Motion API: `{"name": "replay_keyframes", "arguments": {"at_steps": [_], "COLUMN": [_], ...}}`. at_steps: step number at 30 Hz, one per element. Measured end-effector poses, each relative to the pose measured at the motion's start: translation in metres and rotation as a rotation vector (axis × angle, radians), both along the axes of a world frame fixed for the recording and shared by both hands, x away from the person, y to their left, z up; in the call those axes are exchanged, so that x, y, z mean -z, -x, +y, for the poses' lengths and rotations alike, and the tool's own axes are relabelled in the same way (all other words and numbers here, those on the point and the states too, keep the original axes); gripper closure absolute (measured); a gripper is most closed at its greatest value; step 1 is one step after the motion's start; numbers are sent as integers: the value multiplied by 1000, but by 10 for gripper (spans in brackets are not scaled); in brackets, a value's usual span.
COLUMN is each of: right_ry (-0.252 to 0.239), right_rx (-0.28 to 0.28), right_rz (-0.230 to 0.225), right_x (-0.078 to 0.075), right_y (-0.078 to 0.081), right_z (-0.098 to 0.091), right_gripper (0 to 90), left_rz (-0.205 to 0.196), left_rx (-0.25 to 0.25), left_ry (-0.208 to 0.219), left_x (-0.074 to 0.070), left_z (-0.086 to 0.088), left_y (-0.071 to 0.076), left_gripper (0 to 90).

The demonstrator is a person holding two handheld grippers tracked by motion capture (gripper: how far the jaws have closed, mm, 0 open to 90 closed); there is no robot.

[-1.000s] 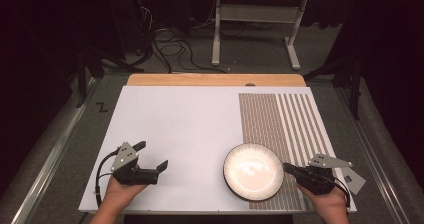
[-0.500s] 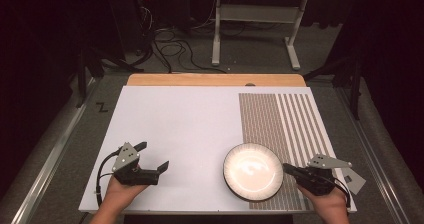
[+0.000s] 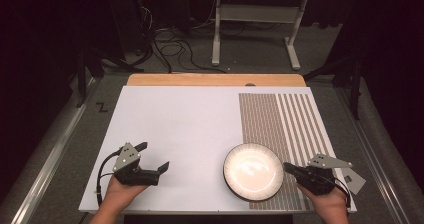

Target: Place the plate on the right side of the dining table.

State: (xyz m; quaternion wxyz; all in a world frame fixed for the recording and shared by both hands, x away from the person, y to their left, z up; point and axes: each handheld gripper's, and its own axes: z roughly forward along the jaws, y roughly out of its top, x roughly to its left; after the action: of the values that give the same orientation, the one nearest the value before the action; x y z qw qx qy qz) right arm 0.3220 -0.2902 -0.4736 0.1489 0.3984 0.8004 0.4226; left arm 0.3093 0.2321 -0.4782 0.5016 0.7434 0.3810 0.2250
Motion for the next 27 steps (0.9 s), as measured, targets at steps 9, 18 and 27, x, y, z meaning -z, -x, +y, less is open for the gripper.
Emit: {"name": "replay_keyframes", "arguments": {"at_steps": [9, 18, 27], "right_ry": [-5, 1, -6], "right_rx": [-3, -15, -16], "right_rz": [7, 14, 19], "right_x": [1, 3, 4], "right_y": [0, -1, -1], "right_z": [1, 3, 3], "right_gripper": [900, 900, 900], "left_rz": [3, 5, 6], "left_rx": [2, 6, 10], "left_ry": [1, -2, -3], "left_x": [0, 0, 0], "left_z": [-1, -1, -1], "left_y": [0, 0, -1], "left_gripper": [6, 6, 6]}}
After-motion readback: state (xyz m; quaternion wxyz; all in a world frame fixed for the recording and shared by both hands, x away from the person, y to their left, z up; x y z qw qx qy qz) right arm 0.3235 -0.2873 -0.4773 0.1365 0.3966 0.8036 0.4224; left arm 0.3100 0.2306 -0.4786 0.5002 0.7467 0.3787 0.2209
